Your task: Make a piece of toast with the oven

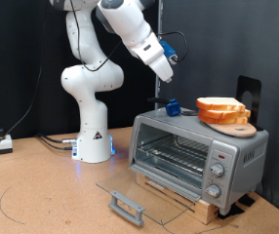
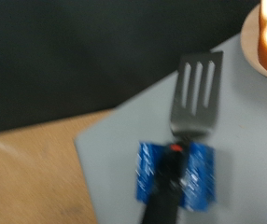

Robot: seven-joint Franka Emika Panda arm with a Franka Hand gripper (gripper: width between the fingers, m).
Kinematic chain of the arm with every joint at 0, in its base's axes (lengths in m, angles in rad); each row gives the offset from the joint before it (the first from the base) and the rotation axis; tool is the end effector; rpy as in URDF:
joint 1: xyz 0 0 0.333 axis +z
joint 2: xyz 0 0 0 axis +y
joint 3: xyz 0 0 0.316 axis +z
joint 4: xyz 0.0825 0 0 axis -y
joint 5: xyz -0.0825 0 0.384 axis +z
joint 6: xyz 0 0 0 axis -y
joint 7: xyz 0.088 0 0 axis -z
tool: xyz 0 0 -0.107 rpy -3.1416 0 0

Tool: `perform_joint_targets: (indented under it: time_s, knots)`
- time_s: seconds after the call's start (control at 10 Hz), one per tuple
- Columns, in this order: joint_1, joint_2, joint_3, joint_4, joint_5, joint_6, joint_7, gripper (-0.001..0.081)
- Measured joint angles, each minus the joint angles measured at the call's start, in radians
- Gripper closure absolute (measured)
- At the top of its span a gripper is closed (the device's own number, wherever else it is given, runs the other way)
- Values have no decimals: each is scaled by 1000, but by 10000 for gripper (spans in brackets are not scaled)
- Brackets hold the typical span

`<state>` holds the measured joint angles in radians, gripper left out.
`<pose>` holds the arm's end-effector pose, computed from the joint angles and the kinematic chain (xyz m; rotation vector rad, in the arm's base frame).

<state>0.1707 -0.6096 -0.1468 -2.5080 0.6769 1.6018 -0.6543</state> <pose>0.3349 0.0691 0.4908 -2.2357 -0.6754 0.0734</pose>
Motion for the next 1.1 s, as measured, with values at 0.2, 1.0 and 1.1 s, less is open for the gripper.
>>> perform_joint_targets:
  time_s: [0.2,1.0,1.1]
  knots:
    - [-1,-66,77,-35,10,69,110,-1]
    - [-39,-345,227,-172,-38,261,174,-1]
    - [-39,-347,236,-179,-38,290,172,-1]
